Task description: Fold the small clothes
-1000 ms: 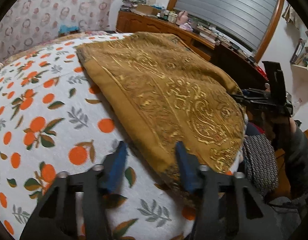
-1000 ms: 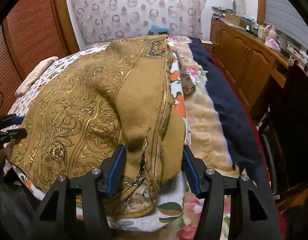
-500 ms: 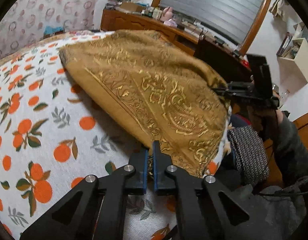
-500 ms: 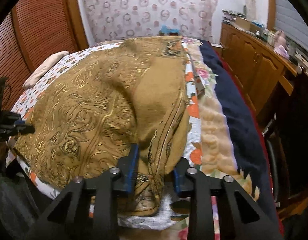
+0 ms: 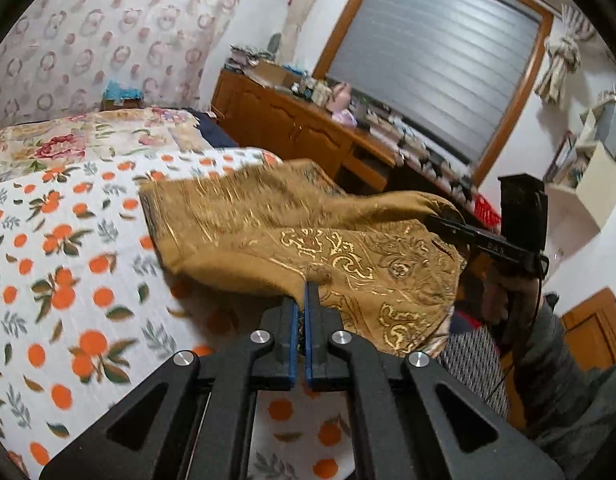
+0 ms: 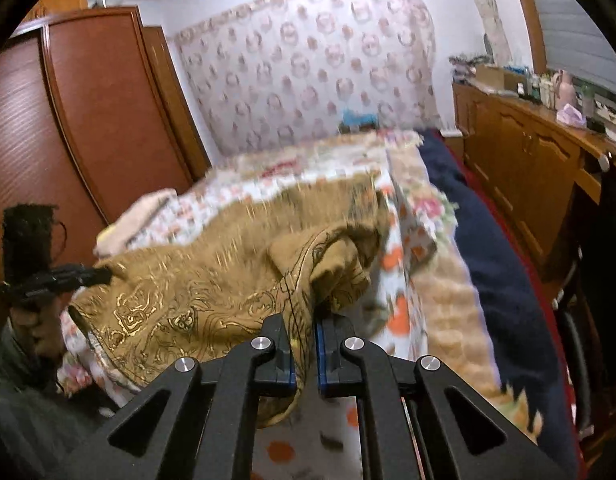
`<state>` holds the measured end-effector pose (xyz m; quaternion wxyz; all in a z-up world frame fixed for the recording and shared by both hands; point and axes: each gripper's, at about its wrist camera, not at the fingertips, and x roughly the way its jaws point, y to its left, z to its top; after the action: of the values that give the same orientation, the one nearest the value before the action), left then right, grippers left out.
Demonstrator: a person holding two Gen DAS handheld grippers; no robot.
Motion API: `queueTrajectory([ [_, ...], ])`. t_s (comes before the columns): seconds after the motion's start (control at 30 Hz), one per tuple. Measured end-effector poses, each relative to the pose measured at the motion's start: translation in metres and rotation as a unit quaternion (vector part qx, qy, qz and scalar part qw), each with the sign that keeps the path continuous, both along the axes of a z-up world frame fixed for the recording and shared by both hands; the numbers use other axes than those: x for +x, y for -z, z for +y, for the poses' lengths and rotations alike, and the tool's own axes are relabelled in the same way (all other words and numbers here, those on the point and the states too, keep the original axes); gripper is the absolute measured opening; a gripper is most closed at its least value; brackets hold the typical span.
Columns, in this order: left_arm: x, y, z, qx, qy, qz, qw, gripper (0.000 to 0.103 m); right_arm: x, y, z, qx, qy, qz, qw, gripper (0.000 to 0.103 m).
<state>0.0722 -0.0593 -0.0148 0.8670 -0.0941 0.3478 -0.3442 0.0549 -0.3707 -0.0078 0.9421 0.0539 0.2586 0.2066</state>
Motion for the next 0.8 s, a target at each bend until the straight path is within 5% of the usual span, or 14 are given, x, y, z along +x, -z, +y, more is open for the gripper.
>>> queueTrajectory([
  [0.4,0.078,-0.011,0.013,0.001,-0.048,-0.002,0.9989,0.003,0.062,-0.015,0.027,-0.008,0.019,-0.016,1.0,0.006],
  [0.8,0.135,0.015,0.012,0.031,-0.071,0.032,0.9965,0.003,0.117,-0.015,0.064,-0.042,0.023,0.014,0.999,0.006],
])
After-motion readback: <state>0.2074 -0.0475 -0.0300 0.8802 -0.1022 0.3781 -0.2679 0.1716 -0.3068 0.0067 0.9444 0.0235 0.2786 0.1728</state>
